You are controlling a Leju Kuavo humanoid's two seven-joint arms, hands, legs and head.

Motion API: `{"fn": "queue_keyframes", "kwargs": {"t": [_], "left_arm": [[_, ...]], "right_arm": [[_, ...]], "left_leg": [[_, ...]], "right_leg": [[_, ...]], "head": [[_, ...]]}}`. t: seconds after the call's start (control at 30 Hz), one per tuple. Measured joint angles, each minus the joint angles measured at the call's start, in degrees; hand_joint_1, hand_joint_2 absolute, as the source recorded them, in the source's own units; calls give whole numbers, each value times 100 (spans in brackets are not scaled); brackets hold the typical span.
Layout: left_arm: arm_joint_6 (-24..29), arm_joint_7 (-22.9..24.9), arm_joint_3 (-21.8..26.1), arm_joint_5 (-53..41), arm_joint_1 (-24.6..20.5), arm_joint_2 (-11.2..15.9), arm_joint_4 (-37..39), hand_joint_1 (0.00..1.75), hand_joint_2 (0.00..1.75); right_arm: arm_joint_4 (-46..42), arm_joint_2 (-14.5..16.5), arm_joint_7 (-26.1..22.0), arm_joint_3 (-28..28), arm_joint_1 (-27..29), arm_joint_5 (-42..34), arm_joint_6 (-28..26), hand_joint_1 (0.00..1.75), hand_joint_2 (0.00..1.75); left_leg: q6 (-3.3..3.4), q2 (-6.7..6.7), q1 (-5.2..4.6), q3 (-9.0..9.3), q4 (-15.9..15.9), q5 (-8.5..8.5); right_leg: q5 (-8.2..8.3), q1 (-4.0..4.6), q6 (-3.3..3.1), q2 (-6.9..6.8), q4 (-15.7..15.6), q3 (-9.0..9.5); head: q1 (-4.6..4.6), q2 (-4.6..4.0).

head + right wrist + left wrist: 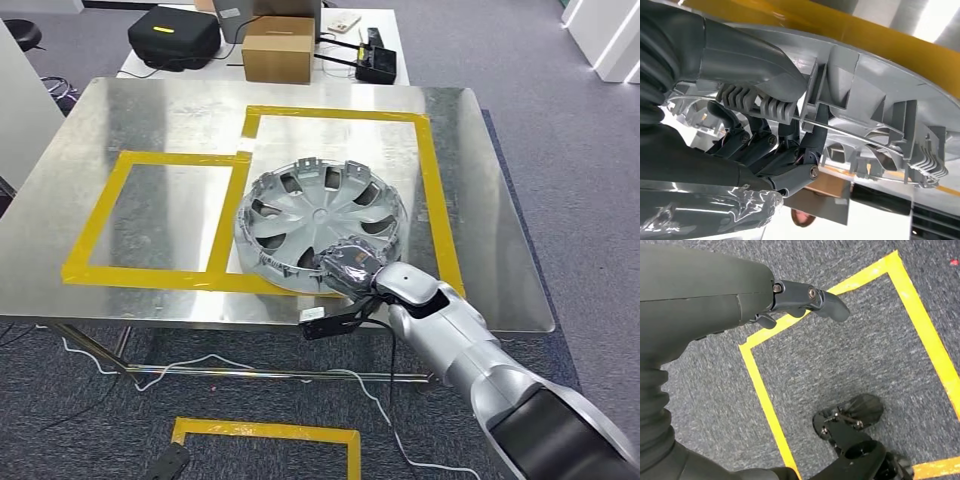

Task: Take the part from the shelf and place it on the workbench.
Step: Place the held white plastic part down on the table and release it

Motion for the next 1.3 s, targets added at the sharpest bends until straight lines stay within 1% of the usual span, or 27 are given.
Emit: {"fn": "queue_keyframes", "kwargs": {"t": [0.03,0.07,0.1,0.13,0.2,0.23,0.27,0.3,0.37,0.43,0.47,0.53,0.57,0.6,0.63,0.7,0.77,0.8,0.87,0.93,0.97,1.07,1.1,1.13,1.17,1.23,1.3], "left_arm": [[0,0,-7,3,-1,3,0,0,175],[-1,0,-11,8,0,4,1,0,175],[-1,0,-15,16,1,5,1,0,175],[-2,0,-21,24,2,5,1,0,175],[-2,0,-39,34,3,7,1,0,175],[-2,0,-46,35,2,10,1,0,175],[-2,0,-50,35,2,14,1,0,175],[-4,0,-53,35,3,17,1,0,175],[-19,0,-58,38,10,27,1,0,175],[-37,0,-67,41,19,35,1,0,175],[-42,0,-73,41,23,40,1,0,131],[-21,15,-90,34,43,40,1,0,44],[6,28,-96,28,60,43,1,0,0],[44,46,-102,25,82,45,1,0,0],[83,58,-105,26,102,45,1,0,0],[149,70,-111,38,126,45,1,0,0],[187,70,-116,47,127,36,2,0,0],[197,70,-119,49,127,30,2,0,0],[208,70,-129,50,139,21,3,0,0],[223,70,-140,48,154,17,2,0,0],[232,70,-144,46,157,15,1,0,0],[250,57,-150,46,160,7,2,0,0],[257,31,-151,60,167,-2,2,0,0],[263,-14,-151,93,178,-12,2,0,0],[268,-75,-149,142,192,-24,2,0,0],[270,-203,-140,248,217,-46,3,0,0],[270,-278,-125,303,236,-59,2,0,0]], "right_arm": [[2,9,22,38,-15,-36,14,175,175],[5,14,56,70,-22,-71,33,175,175],[9,17,90,94,-27,-100,51,175,175],[13,17,114,114,-36,-121,65,175,175],[15,17,131,144,-78,-149,67,175,175],[17,18,132,154,-108,-159,66,175,175],[19,20,133,162,-133,-166,65,131,131],[23,21,138,170,-147,-172,62,87,87],[39,10,161,178,-155,-205,26,0,0],[56,-39,176,171,-155,-279,-113,0,0],[62,-77,169,163,-154,-320,-222,0,0],[79,-186,166,139,-131,-378,-476,0,0],[87,-243,206,117,-100,-385,-601,0,0],[92,-303,287,76,-48,-377,-737,0,0],[90,-356,386,18,17,-360,-861,0,0],[23,-450,538,-146,168,-310,-1081,0,0],[-130,-533,568,-348,310,-272,-1229,0,0],[-218,-571,554,-452,382,-270,-1282,0,0],[-417,-638,458,-673,556,-353,-1408,0,0],[-752,-699,269,-955,799,-481,-1592,0,0],[-949,-723,172,-1102,921,-519,-1663,0,0],[-1714,-728,-215,-1582,1382,-726,-1814,0,0],[-2062,-694,-403,-1772,1595,-926,-1884,0,0],[-2497,-621,-620,-1980,1829,-1236,-1977,0,0],[-3024,-515,-841,-2199,2082,-1626,-2080,0,0],[-4279,-260,-1167,-2616,2593,-2382,-2238,0,0],[-5422,-53,-1255,-2911,3054,-2745,-2253,0,0]], "left_leg": [[8,-1,-2,0,0,-1],[9,-2,-3,0,1,-2],[9,-6,-3,2,1,-3],[7,-10,-2,8,2,-5],[-15,-19,-2,25,4,-17],[-38,-23,-12,26,11,-21],[-66,-26,-21,22,13,-21],[-97,-27,-28,15,9,-14],[-161,-25,-26,6,-12,1],[-220,-22,-20,-55,118,-109],[-242,-22,-18,-151,328,-244],[-268,-22,-14,-495,1063,-609],[-275,-22,-12,-662,1401,-731],[-279,-22,-11,-761,1596,-755],[-280,-22,-7,-750,1564,-662],[-283,-21,10,-425,925,-277],[-262,-35,20,-78,248,-70],[-236,-44,20,6,82,-54],[-146,-55,13,16,51,-76],[-65,-56,23,24,45,-69],[-33,-56,30,27,41,-64],[21,-61,21,33,41,-73],[27,-67,18,39,42,-79],[25,-78,17,49,43,-88],[16,-88,17,65,44,-100],[-27,-104,7,111,50,-141],[-82,-120,-12,140,55,-173]], "right_leg": [[-166,-3,14,-11,407,-191],[-254,-4,22,-16,707,-339],[-220,-4,23,-16,778,-384],[-80,-4,17,-18,607,-314],[313,-3,-10,-32,-194,65],[439,0,-32,-36,-553,242],[501,5,-55,-38,-783,354],[500,13,-80,-34,-867,391],[510,20,-143,-18,-882,388],[527,-1,-205,-12,-907,398],[535,-16,-229,-13,-919,406],[534,-20,-249,-15,-920,407],[533,-20,-251,-16,-920,408],[532,-23,-249,-16,-919,409],[530,-28,-245,-15,-918,412],[523,-40,-215,-5,-914,422],[512,-22,-153,14,-892,410],[510,-10,-119,21,-892,405],[517,-10,-61,26,-921,413],[426,-20,-4,7,-804,367],[307,-22,20,-3,-613,281],[-223,-20,48,-16,491,-234],[-292,-19,44,-17,737,-355],[-235,-19,32,-17,741,-364],[-75,-19,17,-21,509,-257],[292,-18,-10,-40,-300,154],[425,-9,-38,-50,-798,432]], "head": [[4,0],[4,0],[5,0],[4,0],[6,0],[5,0],[0,0],[-6,0],[-15,0],[-26,0],[-37,0],[-56,0],[-59,0],[-60,0],[-61,0],[-63,0],[-75,0],[-80,0],[-77,0],[-64,0],[-55,0],[-34,0],[-31,0],[-24,0],[-17,0],[-3,0],[-3,0]]}}
